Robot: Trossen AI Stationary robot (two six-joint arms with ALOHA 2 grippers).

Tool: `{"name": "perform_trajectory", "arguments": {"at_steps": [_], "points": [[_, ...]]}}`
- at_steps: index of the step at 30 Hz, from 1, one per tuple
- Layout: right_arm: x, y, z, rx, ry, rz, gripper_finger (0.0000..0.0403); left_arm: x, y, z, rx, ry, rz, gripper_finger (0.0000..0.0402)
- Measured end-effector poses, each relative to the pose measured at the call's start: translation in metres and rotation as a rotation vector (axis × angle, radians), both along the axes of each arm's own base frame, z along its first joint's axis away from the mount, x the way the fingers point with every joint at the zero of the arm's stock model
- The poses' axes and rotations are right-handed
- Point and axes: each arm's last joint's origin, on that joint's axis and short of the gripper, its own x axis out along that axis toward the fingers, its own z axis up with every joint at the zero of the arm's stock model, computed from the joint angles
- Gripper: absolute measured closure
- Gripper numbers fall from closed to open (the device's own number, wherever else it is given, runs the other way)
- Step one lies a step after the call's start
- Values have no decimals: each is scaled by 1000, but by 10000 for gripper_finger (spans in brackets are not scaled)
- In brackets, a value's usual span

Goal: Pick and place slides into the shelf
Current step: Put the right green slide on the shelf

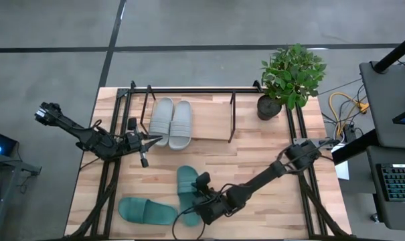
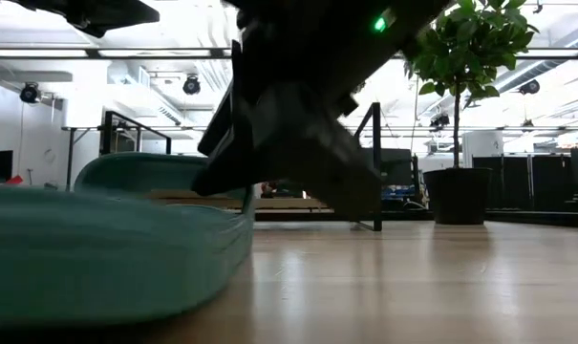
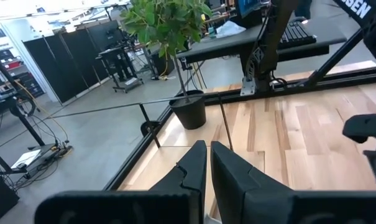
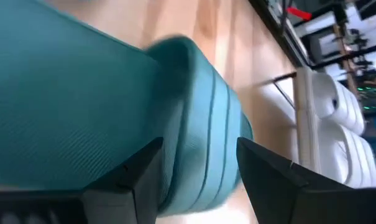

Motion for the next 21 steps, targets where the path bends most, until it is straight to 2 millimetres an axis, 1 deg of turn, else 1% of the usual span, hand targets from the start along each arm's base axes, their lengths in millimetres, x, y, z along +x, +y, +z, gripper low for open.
{"name": "perform_trajectory", "arguments": {"at_steps": [5,9,11,13,17,18,21], "points": [[4,-8,-3,5,1,-25,223,1,-1,-1,5,9,0,394],[7,-13,-3,31,-14,-57,241,2,-1,-2,7,14,-1,394],[7,-14,-3,33,-14,-61,260,2,-1,-2,7,15,-1,394],[7,-14,-3,26,-11,-56,288,2,-1,-2,6,13,-1,394],[7,-14,-3,4,2,-39,367,2,-1,-2,5,13,-2,394],[7,-14,-3,0,4,-36,380,2,-1,-2,5,12,-2,394],[7,-14,-3,-5,10,-34,387,2,-1,-2,6,15,-3,394]]}}
